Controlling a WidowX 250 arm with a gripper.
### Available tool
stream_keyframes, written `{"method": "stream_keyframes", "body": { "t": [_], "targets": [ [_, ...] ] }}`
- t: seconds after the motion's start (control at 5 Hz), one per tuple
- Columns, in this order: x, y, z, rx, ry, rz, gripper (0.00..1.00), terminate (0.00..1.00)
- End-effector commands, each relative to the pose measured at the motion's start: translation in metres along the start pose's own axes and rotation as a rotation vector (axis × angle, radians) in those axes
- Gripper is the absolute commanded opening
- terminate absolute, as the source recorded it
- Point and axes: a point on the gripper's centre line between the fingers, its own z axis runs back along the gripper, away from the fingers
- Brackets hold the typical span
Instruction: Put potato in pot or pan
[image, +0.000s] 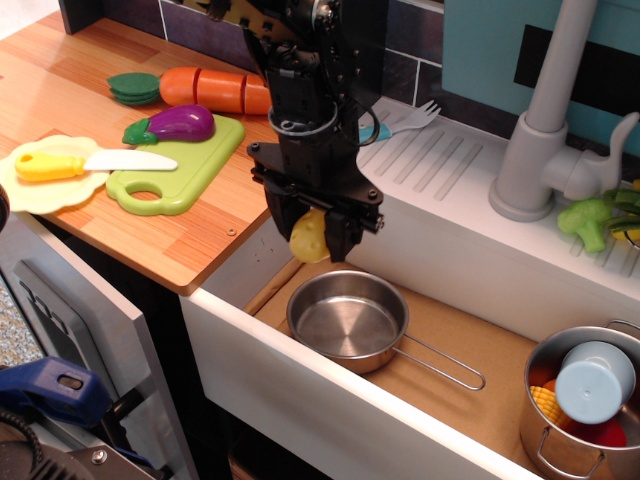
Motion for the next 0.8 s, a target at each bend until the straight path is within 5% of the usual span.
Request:
{"method": "stream_keyframes", "body": {
  "t": [0.0, 0.2, 0.4, 0.6],
  "targets": [
    [0.012, -0.012, -0.017, -0.051, -0.07, 0.029, 0.0, 0.0],
    [0.016, -0.02, -0.028, -0.058, -0.09, 0.062, 1.0, 0.0],
    [0.021, -0.024, -0.04, -0.1, -0.105, 0.094, 1.0, 0.0],
    [0.021, -0.024, -0.04, -0.1, -0.105, 0.094, 1.0, 1.0]
  ]
}}
